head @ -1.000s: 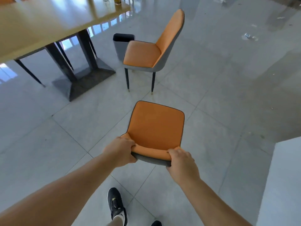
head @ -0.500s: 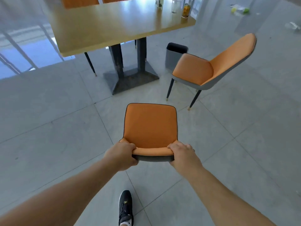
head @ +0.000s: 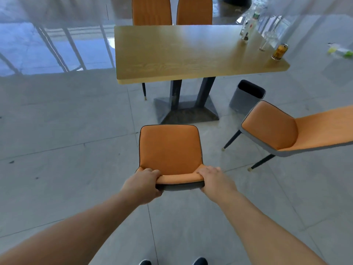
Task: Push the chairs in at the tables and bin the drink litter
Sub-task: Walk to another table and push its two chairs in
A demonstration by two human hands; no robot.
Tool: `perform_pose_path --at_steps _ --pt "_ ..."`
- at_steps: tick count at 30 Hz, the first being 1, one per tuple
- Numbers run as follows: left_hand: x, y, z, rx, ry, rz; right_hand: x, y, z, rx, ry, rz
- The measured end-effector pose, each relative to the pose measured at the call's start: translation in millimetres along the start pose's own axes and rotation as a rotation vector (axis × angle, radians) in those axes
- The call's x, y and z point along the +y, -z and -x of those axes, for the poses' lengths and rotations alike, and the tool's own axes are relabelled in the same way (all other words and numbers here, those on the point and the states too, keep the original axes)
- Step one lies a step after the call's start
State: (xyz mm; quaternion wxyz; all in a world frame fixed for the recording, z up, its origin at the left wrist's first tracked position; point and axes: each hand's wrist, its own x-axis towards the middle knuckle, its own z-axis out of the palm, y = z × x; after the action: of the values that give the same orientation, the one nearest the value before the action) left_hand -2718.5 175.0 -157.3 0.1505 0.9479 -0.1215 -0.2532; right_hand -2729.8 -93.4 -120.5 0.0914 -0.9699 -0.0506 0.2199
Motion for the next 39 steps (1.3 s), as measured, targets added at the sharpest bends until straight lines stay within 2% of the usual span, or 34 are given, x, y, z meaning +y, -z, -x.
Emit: perform_pose_path --at_steps 14,22,27,30,34,36,39 --pt "64 83 -195 0.048 0.217 0.125 111 117 -206 0.005 0.192 0.074" --pt "69 117 -250 0.091 0.295 0.098 125 144 -270 0.063 0.280 0.096" --pt "63 125 -248 0.063 0.338 0.089 118 134 -271 0.102 0.284 0.118" --pt "69 117 -238 0.038 0.337 0.069 117 128 -257 0.057 0.239 0.110" --pt "96 128 -223 0.057 0.379 -0.036 121 153 -232 0.002 0.201 0.040" --pt "126 139 -218 0.100 0.335 -0.132 132 173 -211 0.083 0.214 0.051" --pt "191 160 -221 0.176 0.166 -0.102 164 204 -173 0.202 0.218 0.151"
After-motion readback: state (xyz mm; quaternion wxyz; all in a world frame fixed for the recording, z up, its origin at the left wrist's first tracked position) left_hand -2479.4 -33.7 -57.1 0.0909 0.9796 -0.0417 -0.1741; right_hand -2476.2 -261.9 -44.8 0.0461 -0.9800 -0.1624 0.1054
